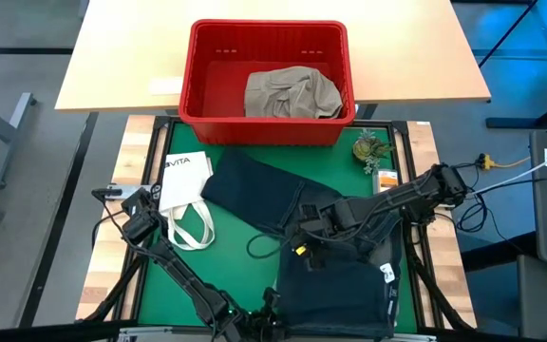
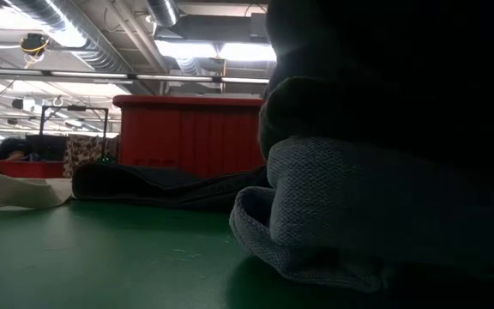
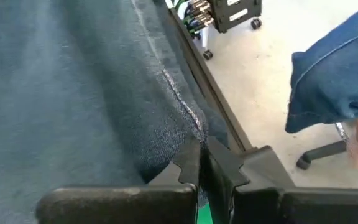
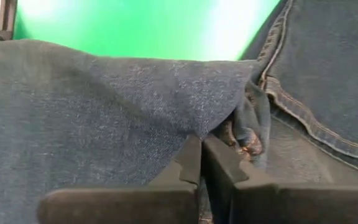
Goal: Fold Laundry from Bin
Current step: Fold the dark blue jeans
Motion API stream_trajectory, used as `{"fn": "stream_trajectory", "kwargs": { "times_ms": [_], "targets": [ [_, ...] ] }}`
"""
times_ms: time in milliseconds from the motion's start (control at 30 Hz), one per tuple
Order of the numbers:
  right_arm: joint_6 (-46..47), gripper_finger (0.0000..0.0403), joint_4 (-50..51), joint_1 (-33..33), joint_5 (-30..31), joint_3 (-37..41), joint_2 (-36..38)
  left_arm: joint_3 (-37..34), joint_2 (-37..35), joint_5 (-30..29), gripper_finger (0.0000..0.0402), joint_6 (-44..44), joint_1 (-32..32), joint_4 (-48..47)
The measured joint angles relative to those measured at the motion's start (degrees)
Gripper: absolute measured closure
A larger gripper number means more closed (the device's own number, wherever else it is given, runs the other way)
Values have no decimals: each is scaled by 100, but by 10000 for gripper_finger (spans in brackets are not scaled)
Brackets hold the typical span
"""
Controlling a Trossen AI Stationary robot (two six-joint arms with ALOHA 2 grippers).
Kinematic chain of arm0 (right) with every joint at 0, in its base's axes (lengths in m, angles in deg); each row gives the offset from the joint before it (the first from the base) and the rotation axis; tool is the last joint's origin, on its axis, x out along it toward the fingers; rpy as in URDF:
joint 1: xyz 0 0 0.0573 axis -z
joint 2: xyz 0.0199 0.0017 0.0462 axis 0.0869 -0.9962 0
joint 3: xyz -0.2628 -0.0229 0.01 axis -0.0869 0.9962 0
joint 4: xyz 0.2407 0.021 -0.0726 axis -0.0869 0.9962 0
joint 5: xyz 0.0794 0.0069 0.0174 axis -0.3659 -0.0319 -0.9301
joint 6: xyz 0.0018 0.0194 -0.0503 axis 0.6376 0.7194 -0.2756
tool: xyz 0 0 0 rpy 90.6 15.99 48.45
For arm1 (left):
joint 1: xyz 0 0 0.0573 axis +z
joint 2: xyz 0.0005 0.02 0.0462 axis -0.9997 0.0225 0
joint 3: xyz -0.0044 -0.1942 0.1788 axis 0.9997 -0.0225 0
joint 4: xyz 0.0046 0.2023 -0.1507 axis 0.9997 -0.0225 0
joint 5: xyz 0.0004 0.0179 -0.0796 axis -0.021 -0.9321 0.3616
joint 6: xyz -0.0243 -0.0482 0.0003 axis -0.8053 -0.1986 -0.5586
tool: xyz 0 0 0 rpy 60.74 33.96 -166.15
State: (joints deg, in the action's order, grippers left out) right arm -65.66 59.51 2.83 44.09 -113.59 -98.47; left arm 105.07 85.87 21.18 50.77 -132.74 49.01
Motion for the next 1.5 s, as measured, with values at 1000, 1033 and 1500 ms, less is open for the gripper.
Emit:
{"fn": "stream_trajectory", "kwargs": {
  "times_ms": [1000,1033,1500],
  "targets": [
    [-11,199,785,35,-327,-419,9,-2,53,281,226,-715,7,740],
    [-13,199,918,28,-409,-508,9,-2,53,278,222,-715,7,810],
    [121,198,1764,-941,-652,-1486,13,-2,-144,154,223,-570,-41,904]
  ]
}}
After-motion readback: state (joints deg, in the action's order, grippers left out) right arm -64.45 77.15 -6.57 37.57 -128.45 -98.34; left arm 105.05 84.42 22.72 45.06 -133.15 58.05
